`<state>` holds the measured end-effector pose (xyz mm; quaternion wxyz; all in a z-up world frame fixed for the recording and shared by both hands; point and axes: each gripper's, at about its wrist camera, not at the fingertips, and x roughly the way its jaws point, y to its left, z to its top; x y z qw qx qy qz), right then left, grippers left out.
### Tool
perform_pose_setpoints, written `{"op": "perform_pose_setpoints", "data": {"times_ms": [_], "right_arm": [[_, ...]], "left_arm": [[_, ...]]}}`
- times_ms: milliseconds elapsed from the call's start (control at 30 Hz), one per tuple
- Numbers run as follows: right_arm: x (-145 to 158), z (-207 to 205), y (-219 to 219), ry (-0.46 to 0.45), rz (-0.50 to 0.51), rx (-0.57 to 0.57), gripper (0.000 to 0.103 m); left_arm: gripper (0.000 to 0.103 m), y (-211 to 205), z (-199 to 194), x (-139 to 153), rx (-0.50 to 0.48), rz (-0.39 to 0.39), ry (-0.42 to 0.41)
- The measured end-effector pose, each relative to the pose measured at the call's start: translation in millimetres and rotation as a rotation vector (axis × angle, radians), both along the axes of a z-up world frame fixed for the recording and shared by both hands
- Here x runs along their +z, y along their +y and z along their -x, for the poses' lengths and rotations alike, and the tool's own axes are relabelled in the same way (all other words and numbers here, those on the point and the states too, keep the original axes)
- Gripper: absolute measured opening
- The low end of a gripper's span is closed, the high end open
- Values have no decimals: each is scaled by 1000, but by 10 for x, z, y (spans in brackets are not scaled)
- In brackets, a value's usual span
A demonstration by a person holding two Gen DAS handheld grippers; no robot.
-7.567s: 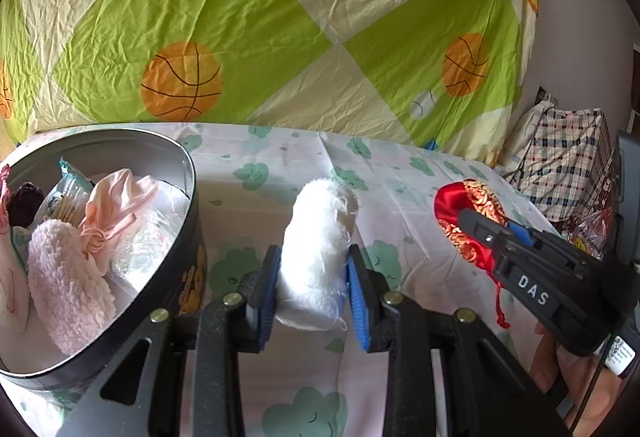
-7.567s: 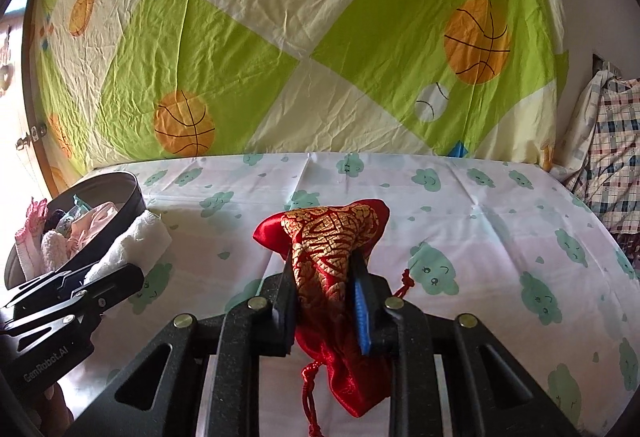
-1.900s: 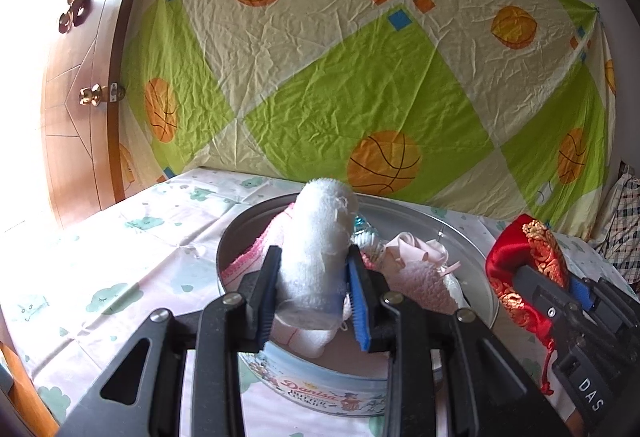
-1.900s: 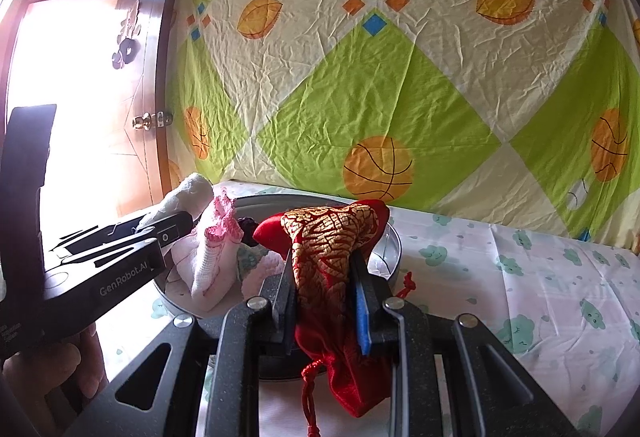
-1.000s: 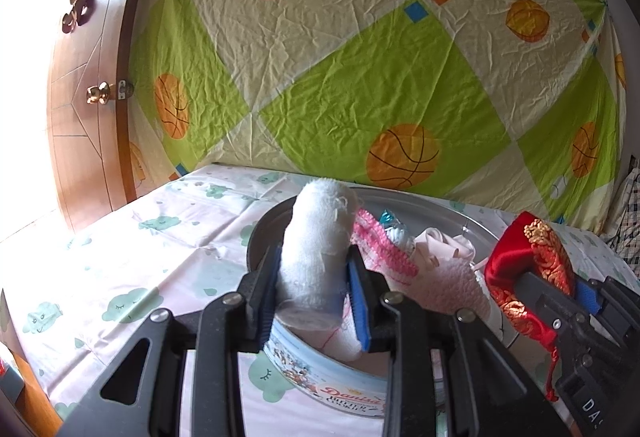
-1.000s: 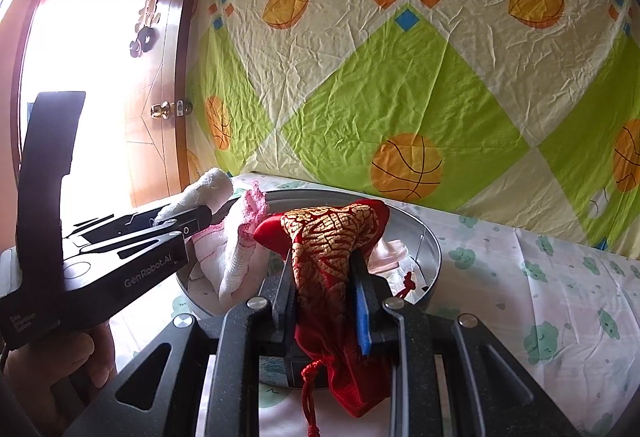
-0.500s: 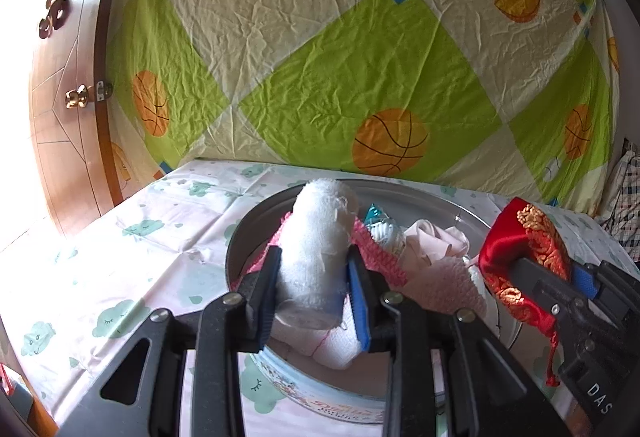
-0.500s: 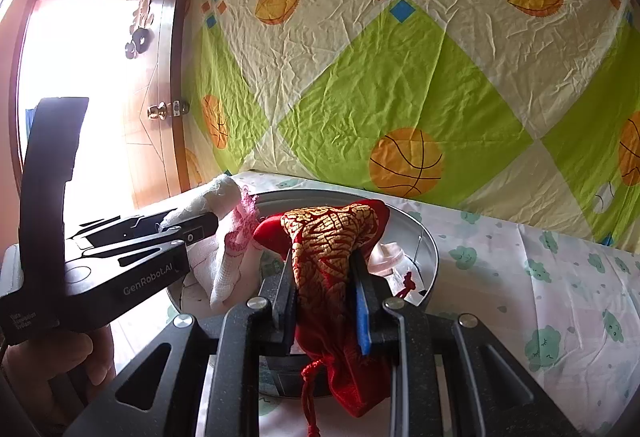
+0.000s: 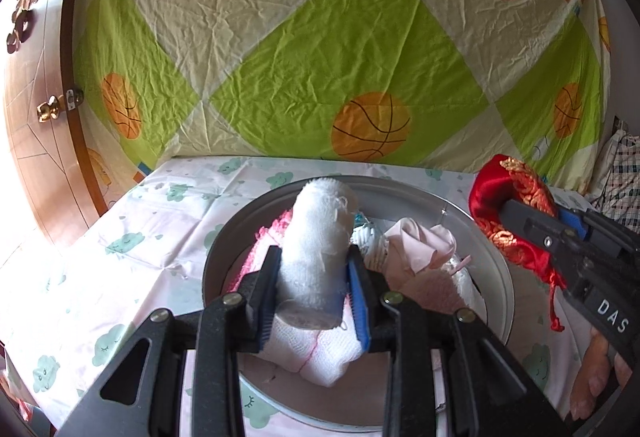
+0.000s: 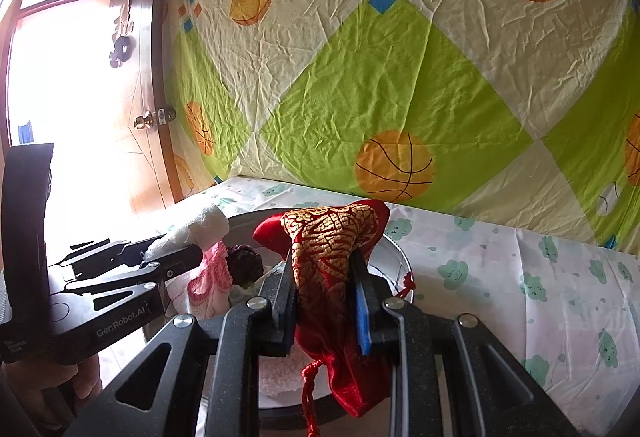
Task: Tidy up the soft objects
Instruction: 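Open the left tool to drop the cloth into the tin while the right tool drops the pouch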
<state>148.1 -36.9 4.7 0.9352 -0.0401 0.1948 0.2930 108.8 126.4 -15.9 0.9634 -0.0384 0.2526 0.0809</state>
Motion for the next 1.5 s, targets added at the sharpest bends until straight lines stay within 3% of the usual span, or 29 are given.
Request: {"op": "perform_pose_setpoints", "data": {"times_ms": [100,367,567,833,900,967,1100,1367,1500], "right_arm": [[51,-191,13,39,2,-11,25],[6,-648,72,142,50,-32,25],[-175,-815,151,222,108,-36,25],[-315,-819,193,247,154,-20,30],[-318,-794,183,244,152,-16,40],[-323,-758,167,246,139,-4,63],[-323,-673,119,219,142,-27,69],[-224,-425,-28,151,130,-51,79],[-153,-326,-79,127,120,-60,82]], "left_arm": [[30,53,-130,42,-26,42,48],[30,30,-431,159,-59,31,121],[31,-98,-696,31,-81,9,209],[31,-231,-844,-171,-89,-44,287],[35,-238,-827,-176,-85,-55,282],[46,-249,-799,-173,-84,-67,278],[54,-243,-740,-178,-79,-72,265],[90,-221,-539,-99,-64,-63,208],[96,-207,-453,-53,-48,-58,180]]}}
